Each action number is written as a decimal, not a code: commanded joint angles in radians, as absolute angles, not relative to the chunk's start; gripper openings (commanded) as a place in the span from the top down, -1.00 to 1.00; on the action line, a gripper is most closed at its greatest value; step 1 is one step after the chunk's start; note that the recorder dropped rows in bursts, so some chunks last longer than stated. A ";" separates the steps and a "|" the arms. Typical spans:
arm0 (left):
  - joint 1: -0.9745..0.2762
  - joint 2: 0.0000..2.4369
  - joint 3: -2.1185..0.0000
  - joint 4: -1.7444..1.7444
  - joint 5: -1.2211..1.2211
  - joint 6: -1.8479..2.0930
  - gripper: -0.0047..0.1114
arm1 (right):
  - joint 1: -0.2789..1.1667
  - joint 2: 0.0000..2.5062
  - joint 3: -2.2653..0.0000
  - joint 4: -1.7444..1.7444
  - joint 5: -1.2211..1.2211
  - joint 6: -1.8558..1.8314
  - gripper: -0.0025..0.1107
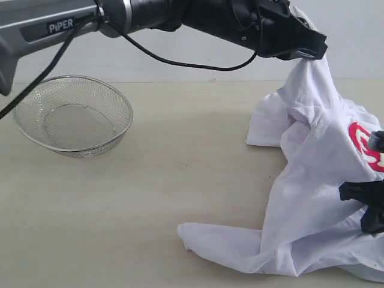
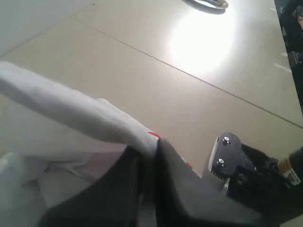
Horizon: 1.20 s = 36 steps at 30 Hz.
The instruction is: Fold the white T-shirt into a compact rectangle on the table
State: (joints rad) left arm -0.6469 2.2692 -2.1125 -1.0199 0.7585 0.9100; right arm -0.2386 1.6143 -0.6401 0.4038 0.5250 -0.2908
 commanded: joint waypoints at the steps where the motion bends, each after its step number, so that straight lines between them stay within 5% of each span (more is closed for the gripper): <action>1: -0.649 2.220 -2.118 -0.889 0.814 0.839 0.84 | -0.236 1.607 -0.636 0.408 0.520 -0.301 0.91; 16: -0.612 2.092 -2.017 -0.534 1.049 0.616 0.84 | -0.236 1.607 -0.636 0.409 0.535 -0.313 0.91; 23: -0.402 2.002 -1.752 -0.377 0.749 0.500 0.84 | -0.236 1.607 -0.636 0.454 0.545 -0.349 0.91; 30: -0.169 2.184 -1.764 -0.397 0.589 0.496 0.84 | -0.236 1.607 -0.636 0.497 0.554 -0.394 0.91; 36: -0.176 2.312 -1.940 -0.715 0.545 0.829 0.84 | -0.236 1.607 -0.636 0.502 0.562 -0.394 0.91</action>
